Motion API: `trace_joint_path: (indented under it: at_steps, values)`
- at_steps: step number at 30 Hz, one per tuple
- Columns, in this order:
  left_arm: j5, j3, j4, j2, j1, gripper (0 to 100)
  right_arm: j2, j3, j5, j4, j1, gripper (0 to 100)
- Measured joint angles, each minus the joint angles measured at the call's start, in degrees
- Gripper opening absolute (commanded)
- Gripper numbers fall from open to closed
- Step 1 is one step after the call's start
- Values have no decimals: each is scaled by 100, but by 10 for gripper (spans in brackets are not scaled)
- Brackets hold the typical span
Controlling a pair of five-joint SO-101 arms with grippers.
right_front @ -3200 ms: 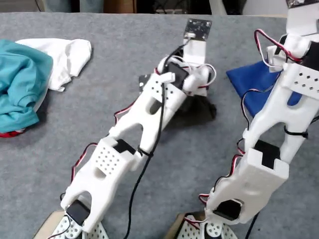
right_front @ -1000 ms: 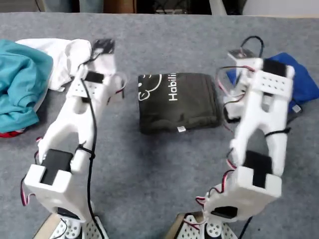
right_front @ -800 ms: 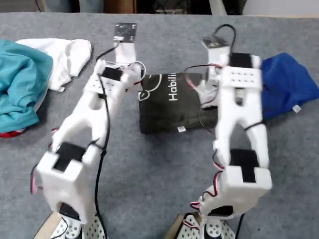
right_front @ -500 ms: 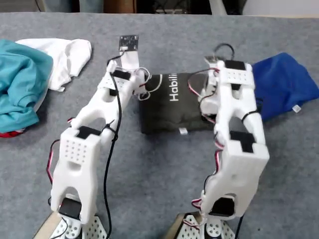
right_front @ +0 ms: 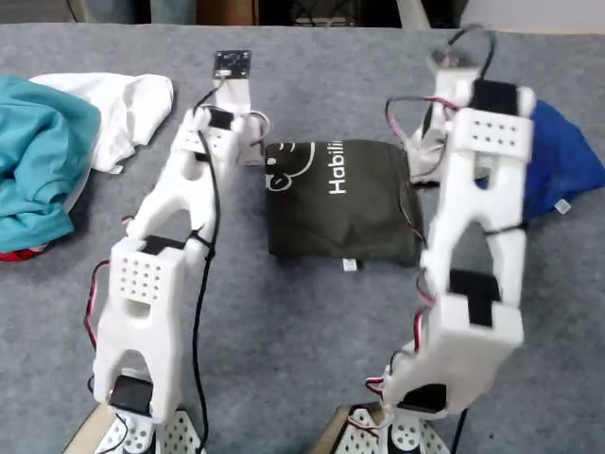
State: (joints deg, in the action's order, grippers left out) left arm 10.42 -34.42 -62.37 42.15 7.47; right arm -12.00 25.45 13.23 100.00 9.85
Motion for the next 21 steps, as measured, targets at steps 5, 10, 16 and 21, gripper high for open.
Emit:
trace_joint_path:
  at_steps: [5,10,16,21]
  values:
    - [-211,-88,-976,-1029,-316,27,949,-571,-9,62,-158,41]
    - [-211,536,-1345,-1969,-325,27,1029,-2119,-1134,-589,-422,286]
    - [-229,2646,-457,-3051,-352,27,633,-3235,-2857,-1793,-905,478]
    - [-220,5213,1143,-3851,-492,28,-141,-3244,-3578,-2532,-1266,477]
